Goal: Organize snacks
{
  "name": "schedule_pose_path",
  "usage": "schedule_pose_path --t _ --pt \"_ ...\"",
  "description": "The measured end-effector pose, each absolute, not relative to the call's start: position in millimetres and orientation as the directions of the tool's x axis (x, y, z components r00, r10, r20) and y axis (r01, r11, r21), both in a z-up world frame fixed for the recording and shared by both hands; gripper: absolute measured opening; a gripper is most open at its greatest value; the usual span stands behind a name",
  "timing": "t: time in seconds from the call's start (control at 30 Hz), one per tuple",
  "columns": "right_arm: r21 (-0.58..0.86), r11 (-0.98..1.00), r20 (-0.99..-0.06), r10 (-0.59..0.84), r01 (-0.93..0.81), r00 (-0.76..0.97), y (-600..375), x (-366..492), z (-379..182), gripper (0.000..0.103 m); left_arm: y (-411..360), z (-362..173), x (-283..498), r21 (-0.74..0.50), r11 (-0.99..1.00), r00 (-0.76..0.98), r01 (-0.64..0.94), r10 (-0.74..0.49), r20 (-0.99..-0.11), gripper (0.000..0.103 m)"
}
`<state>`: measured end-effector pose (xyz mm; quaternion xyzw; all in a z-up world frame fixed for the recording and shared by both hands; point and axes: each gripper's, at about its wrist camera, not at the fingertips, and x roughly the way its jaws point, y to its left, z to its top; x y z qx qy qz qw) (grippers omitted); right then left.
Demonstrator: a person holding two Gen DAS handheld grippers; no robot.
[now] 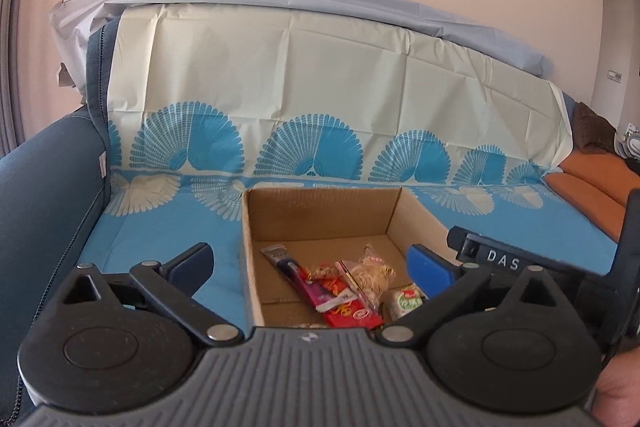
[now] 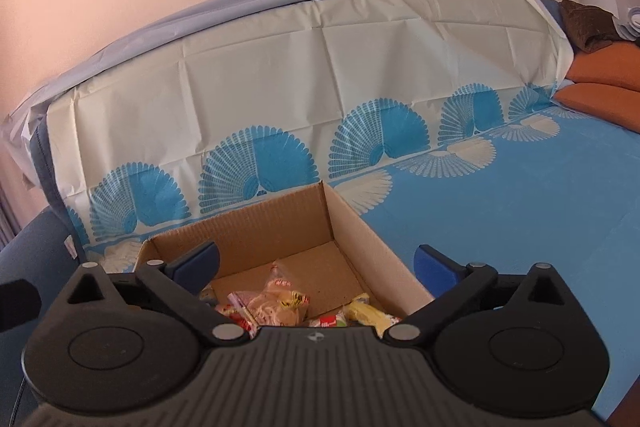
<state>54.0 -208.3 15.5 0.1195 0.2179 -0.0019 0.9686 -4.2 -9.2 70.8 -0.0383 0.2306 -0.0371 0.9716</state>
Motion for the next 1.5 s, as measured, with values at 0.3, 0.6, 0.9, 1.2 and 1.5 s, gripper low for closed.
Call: schedule_pose_path --t 0.3,0.6,0.9,1.2,1.5 --pt "0.165 0.986 -0.428 0.097 -0.028 0.899 -217.0 3.3 42.6 0.102 1.3 51.9 -51.0 -0.123 0.992 0.862 0.042 -0.098 -0.498 0.103" --pt "0.069 0.993 -0.523 0.122 -0.1 0.844 -204.3 -25.8 12.1 0.102 -6.6 20.8 -56.1 -0.109 0.994 0.787 -0.009 -0.06 -0.615 0.103" --pt "0.079 0.99 -0.554 0.142 -0.118 0.821 -199.4 -20.4 5.4 0.102 -10.7 4.5 -49.2 -0.094 0.995 0.732 -0.042 -0.034 -0.681 0.103" --pt "0.027 0.989 -0.556 0.137 -0.147 0.819 -188.9 -19.4 3.9 0.102 -13.6 -3.5 -45.8 -0.079 0.995 0.706 -0.058 -0.015 -0.708 0.103" --pt "0.025 0.988 -0.553 0.14 -0.152 0.821 -187.5 -18.7 4.1 0.102 -17.3 -2.0 -45.9 -0.072 0.996 0.705 -0.056 -0.011 -0.709 0.103"
